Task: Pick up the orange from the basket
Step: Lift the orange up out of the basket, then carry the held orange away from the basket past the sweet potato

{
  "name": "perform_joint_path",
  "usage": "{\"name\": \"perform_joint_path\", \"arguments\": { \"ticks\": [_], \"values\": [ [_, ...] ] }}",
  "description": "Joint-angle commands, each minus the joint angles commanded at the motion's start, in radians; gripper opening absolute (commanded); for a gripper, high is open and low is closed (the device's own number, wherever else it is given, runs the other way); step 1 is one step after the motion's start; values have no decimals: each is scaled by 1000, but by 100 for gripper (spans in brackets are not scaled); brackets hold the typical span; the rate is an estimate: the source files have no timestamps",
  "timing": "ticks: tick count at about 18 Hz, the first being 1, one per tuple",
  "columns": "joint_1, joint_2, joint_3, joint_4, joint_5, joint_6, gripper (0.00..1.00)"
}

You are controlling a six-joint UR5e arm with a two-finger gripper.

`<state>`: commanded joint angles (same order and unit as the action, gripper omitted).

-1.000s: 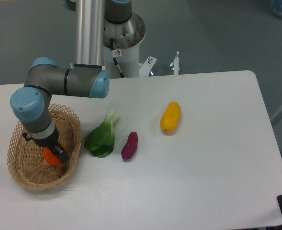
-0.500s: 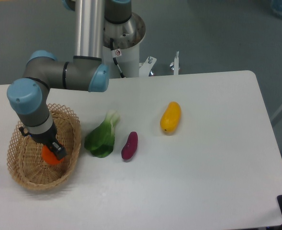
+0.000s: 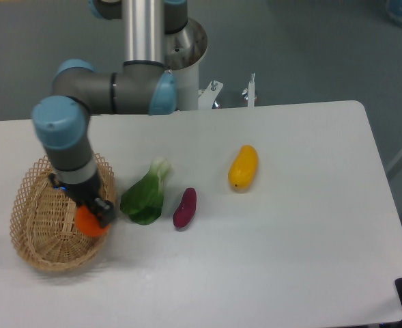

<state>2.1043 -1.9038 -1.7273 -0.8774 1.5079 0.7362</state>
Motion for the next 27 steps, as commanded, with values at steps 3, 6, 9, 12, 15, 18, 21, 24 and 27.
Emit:
{"name": "perform_joint_path", "arguments": {
  "ticks": [3,6,9,12,15,18,21,24,27],
  "values": [
    [63,11,-6,-2,0,11,59],
    [123,9,-11,-8,6,32,58],
    [177,11,-8,-9,14,72,58],
    [212,12,-3,-9,14,130,59],
    [247,12,0,-2,20,209,59],
    [264,8,6,0,72,277,60],
    [284,9,12,2,92,322,61],
    [313,15,5,0,90,348,61],
    [330,11,6,2,94,382,62]
  ]
}}
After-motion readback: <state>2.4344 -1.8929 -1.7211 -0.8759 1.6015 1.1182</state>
